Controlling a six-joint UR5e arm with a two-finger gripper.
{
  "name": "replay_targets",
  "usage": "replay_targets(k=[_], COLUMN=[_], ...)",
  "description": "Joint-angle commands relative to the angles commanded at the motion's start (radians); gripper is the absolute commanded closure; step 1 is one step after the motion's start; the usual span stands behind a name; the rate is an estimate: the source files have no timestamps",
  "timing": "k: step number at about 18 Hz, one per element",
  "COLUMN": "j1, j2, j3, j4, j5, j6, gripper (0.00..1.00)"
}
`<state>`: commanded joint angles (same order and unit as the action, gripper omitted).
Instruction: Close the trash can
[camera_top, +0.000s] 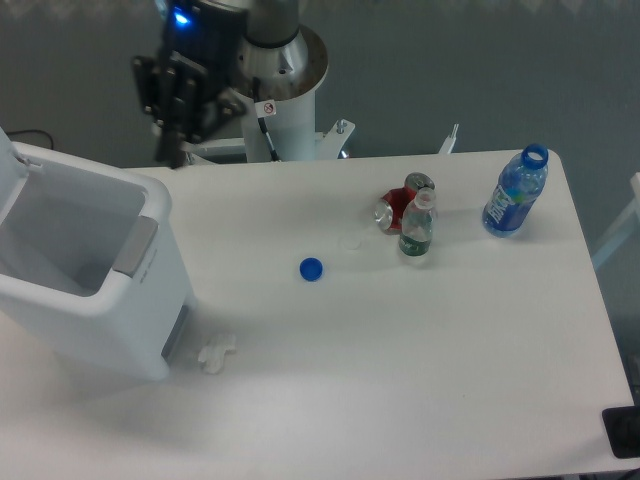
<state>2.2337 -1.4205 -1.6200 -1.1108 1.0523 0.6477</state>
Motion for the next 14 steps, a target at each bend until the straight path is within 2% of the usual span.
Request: replay_targets(k=[2, 14], j1=[-0.037, -0.195], j2=[0.003, 0.0], j3=[0.02, 0.098], j4=[0.019, 0.028], j5=[0.0, -0.021], j6=[-0.032, -0.033], gripper=[1.0, 1.0])
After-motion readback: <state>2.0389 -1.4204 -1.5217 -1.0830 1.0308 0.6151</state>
